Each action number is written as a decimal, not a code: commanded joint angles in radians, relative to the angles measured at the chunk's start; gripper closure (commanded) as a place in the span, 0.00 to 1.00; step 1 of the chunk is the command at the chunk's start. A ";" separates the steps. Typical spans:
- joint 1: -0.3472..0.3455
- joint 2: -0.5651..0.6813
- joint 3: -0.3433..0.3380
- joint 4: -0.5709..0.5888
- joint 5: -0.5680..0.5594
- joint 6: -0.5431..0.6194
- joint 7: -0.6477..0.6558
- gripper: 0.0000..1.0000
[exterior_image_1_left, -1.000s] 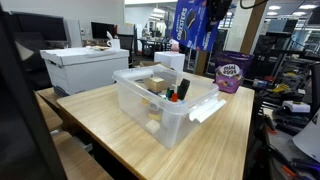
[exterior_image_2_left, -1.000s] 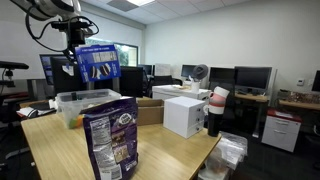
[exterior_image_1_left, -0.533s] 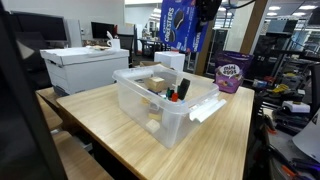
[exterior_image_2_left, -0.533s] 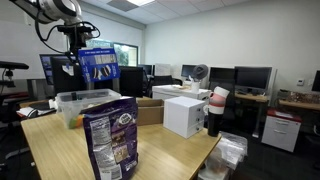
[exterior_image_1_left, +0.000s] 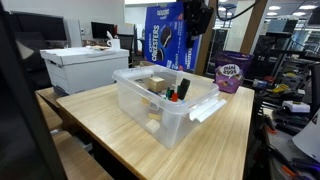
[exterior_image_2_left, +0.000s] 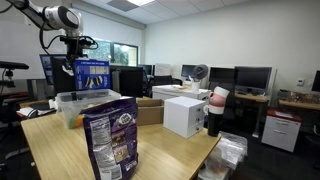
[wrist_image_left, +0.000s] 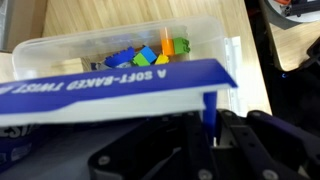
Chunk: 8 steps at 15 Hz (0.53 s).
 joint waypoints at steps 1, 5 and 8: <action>0.003 0.036 0.017 0.034 0.053 0.001 -0.053 0.95; 0.002 0.081 0.042 0.062 0.069 0.014 -0.085 0.95; -0.003 0.114 0.049 0.079 0.067 0.038 -0.126 0.95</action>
